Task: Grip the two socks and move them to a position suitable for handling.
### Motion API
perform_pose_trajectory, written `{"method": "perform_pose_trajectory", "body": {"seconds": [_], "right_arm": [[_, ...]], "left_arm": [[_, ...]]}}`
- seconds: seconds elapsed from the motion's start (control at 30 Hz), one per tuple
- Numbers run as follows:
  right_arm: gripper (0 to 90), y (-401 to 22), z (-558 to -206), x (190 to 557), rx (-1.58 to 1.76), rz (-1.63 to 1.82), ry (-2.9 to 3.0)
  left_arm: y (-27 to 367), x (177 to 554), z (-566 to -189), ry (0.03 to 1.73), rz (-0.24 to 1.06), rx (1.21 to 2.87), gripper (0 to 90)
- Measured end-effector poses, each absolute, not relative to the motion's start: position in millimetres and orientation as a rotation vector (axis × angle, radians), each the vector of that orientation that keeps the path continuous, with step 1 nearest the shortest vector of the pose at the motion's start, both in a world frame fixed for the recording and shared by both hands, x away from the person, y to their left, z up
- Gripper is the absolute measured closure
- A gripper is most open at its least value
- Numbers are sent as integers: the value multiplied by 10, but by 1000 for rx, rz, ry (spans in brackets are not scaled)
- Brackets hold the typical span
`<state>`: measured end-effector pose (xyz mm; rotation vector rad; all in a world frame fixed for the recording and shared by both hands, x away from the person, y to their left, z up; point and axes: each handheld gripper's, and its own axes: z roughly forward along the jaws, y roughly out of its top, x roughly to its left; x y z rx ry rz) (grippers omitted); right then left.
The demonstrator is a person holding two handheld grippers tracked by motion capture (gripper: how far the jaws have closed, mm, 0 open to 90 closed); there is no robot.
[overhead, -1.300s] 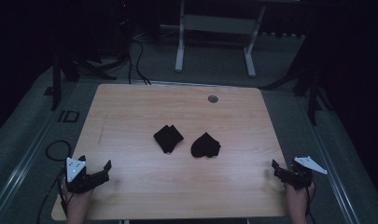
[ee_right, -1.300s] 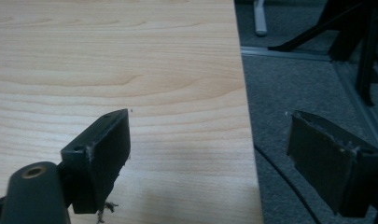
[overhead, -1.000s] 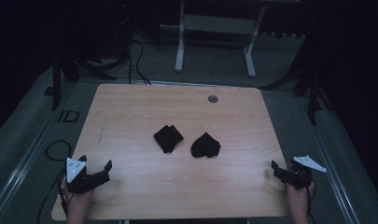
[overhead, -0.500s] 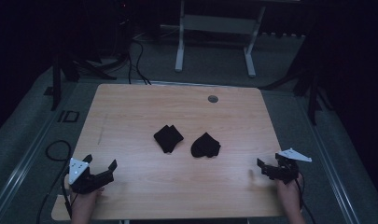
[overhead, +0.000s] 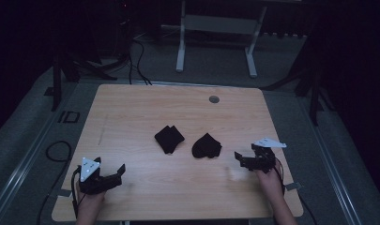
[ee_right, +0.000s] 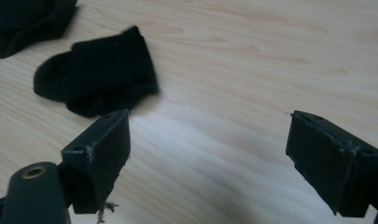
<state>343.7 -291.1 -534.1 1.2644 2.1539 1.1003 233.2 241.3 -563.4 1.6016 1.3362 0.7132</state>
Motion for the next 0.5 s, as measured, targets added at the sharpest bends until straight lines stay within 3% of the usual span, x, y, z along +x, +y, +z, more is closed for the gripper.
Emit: {"method": "perform_pose_trajectory", "body": {"seconds": [0.23, 0.5], "right_arm": [[138, -2398, -5257, 3560, 1133, 1208, 2273], [230, -1883, -5331, 3797, 1067, 1168, 2364]], "left_arm": [[2403, 2322, -5626, 1324, 733, 1608, 25], [2377, 2325, -5628, 1306, 747, 1637, 25]]}}
